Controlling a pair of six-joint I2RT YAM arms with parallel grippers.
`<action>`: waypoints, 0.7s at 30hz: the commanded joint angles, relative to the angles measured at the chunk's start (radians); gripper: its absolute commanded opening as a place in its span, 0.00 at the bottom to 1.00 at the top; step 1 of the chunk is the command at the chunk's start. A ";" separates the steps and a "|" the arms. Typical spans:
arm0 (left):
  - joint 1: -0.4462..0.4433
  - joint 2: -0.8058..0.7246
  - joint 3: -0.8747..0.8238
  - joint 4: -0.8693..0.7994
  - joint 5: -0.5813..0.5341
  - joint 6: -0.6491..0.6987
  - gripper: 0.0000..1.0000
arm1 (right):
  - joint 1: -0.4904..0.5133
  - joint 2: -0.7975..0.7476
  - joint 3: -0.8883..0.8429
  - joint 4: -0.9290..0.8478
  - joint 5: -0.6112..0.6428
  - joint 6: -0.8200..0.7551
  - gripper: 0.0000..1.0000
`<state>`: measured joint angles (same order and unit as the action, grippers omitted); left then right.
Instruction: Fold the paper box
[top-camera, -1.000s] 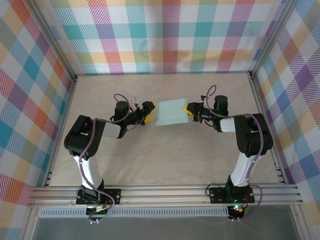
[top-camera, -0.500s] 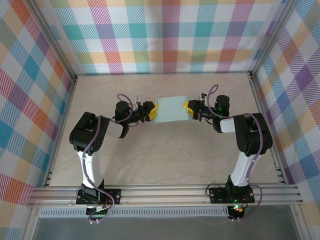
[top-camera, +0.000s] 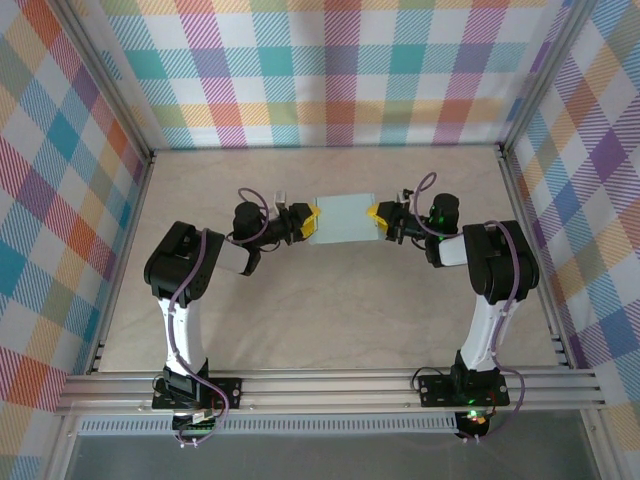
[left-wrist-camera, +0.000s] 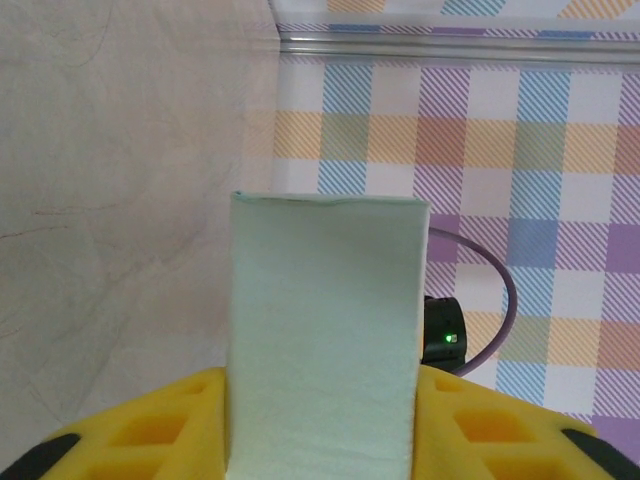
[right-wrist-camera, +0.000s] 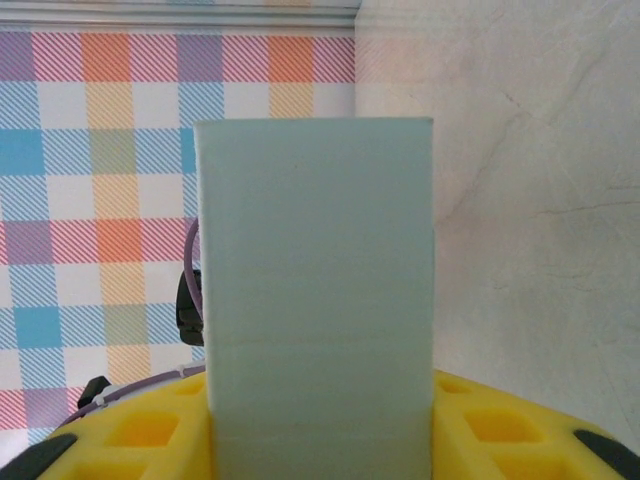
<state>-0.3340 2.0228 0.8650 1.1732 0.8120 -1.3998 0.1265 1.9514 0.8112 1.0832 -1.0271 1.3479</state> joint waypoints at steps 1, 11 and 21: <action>-0.016 0.011 0.035 0.052 0.025 -0.027 0.36 | 0.004 -0.007 0.000 0.040 -0.021 0.009 0.44; -0.012 0.025 0.007 0.056 0.005 -0.065 0.27 | 0.004 -0.059 -0.008 -0.068 0.010 -0.092 0.73; 0.004 0.027 -0.020 -0.014 0.008 -0.090 0.27 | -0.033 -0.365 0.017 -0.853 0.279 -0.727 0.94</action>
<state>-0.3374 2.0430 0.8646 1.1740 0.8139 -1.4776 0.1093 1.6852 0.8112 0.5571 -0.8730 0.9379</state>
